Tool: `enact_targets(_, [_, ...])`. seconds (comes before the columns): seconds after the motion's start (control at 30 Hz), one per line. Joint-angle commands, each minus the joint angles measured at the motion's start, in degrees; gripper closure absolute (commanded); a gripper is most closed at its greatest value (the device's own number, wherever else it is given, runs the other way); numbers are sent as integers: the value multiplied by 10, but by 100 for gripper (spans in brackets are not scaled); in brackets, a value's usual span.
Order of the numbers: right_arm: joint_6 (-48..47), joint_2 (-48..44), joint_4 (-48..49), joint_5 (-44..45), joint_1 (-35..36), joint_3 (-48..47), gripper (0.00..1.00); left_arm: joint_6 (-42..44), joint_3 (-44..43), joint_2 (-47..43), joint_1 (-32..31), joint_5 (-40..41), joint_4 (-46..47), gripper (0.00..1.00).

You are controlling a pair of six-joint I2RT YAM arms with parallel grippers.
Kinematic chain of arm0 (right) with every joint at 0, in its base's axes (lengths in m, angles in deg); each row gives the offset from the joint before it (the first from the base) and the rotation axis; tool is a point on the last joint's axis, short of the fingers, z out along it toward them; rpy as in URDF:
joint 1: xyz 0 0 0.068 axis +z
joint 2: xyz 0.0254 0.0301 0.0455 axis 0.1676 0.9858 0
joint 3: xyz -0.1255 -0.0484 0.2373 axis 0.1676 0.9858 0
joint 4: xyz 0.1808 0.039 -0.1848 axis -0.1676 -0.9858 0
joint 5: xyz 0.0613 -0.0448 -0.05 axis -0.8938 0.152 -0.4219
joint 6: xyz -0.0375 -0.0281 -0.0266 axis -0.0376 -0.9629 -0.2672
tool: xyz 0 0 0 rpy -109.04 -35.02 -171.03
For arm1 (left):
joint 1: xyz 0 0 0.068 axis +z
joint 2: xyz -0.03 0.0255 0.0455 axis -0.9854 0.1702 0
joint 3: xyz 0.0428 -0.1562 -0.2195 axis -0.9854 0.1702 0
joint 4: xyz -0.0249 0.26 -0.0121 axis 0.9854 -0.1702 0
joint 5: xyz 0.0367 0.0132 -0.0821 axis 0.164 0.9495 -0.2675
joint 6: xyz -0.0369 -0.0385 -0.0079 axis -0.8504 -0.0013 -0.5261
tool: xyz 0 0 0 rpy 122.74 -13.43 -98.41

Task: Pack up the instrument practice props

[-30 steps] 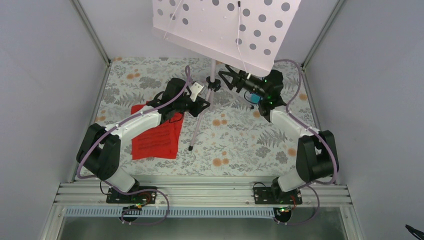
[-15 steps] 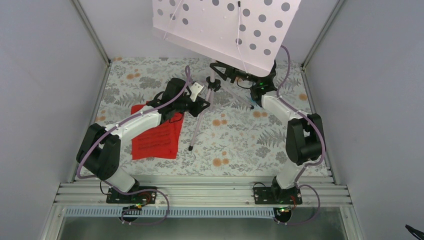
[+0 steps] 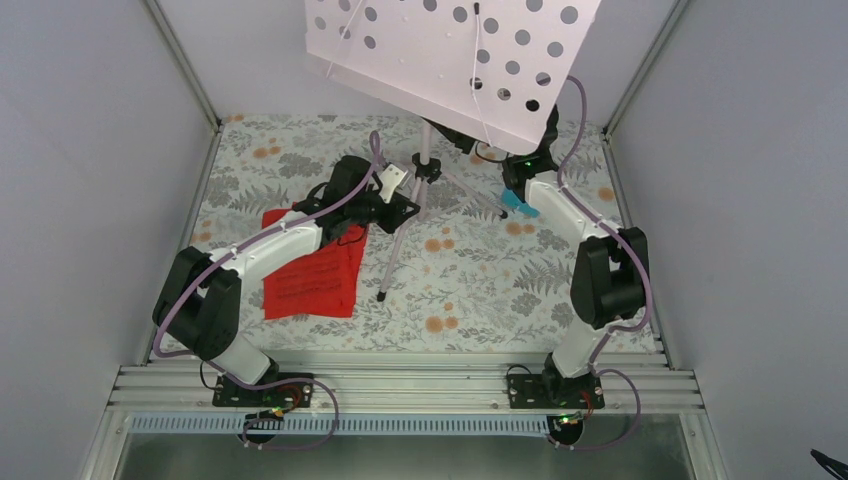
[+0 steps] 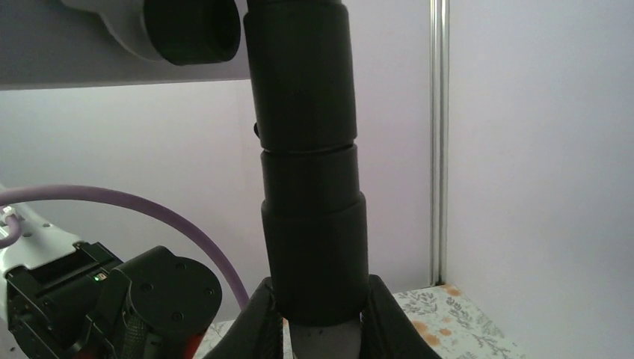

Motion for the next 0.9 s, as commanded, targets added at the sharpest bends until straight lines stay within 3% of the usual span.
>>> enact_targets(0.0, [-26, -11, -57, -8, 21, 12, 96, 36, -10, 6, 2, 7, 13, 98])
enact_targets(0.87, [-108, -160, -135, 50, 28, 183, 96, 37, 41, -81, 2, -61, 97, 98])
